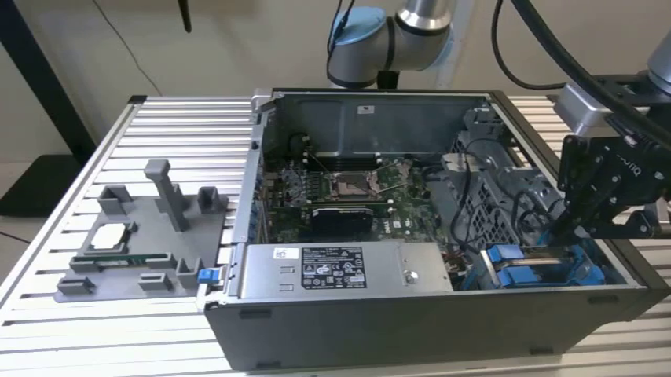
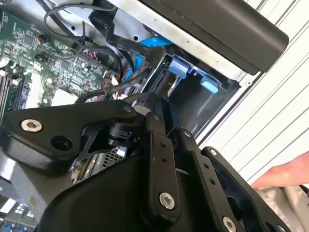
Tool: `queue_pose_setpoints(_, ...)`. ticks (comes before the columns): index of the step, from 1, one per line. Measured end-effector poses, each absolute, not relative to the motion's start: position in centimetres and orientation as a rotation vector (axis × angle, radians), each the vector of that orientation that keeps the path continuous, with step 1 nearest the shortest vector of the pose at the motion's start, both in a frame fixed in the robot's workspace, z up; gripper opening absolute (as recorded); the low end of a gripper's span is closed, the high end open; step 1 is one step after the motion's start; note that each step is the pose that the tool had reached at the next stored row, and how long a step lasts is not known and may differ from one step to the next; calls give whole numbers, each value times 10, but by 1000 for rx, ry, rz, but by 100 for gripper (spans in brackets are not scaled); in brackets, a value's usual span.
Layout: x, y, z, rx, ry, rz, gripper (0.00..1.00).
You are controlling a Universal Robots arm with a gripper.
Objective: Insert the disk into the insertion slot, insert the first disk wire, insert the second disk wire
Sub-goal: 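Insert the first disk wire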
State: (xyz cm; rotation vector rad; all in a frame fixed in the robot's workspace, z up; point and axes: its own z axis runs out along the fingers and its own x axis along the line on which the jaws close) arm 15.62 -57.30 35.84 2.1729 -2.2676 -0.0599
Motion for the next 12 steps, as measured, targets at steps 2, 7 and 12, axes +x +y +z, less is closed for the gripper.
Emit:
queue_pose_setpoints(2,159,-574,358,2167,-2262,-72,0)
queue_pose_setpoints(7,169,-575,358,2151,-2246,-114,0)
queue_pose_setpoints(12,171,-576,356,2159,-2253,-140,0)
